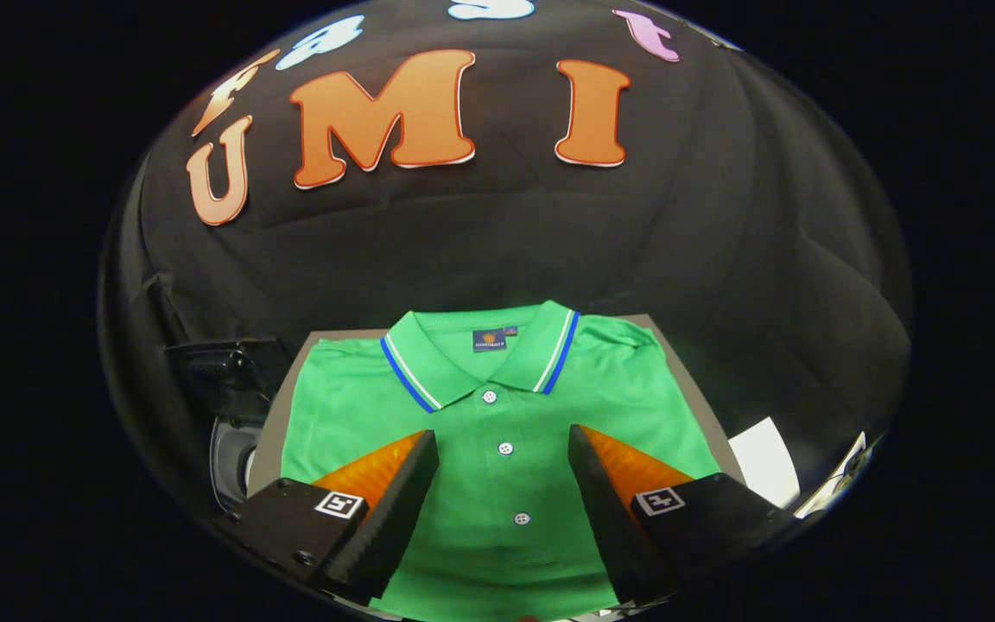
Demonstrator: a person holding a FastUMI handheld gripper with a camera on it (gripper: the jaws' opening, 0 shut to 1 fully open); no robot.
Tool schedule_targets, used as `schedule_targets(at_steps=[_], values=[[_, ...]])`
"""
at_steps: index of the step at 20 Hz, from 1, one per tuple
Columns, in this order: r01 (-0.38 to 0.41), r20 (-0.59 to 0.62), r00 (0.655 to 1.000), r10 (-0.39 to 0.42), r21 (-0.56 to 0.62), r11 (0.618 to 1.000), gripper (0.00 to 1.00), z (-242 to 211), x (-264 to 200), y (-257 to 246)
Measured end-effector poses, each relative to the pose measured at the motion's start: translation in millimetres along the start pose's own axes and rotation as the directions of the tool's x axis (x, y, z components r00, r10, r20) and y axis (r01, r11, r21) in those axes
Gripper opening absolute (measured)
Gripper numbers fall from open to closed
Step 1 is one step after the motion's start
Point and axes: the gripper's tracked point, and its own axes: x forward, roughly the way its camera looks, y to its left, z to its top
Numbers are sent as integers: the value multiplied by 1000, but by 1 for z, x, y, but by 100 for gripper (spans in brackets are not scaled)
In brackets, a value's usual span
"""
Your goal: Put the clothes into the washing machine and then close the washing machine lid.
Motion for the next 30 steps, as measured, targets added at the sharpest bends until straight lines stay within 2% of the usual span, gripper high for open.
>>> schedule_targets(at_steps=[6, 12, 16, 20, 22, 25, 26, 28, 30], values=[[1, -96, 995, 2, 33, 999, 99, -8, 11, -1], [0, -167, 986, 0, 0, 1000, 99, -10, 12, 5], [-17, -220, 975, 11, -28, 999, 88, -9, 13, 11], [-46, -220, 975, 30, -69, 997, 53, -11, 12, 16], [-36, -221, 975, 18, -79, 996, 35, -11, 14, 14], [-9, -230, 973, -11, -84, 996, 33, -11, 13, 16], [-33, -230, 973, 15, -77, 996, 25, -9, 13, 22], [-17, -214, 977, 2, -69, 997, 10, -9, 16, 22], [-12, -210, 978, -5, -78, 997, 10, -9, 15, 21]])
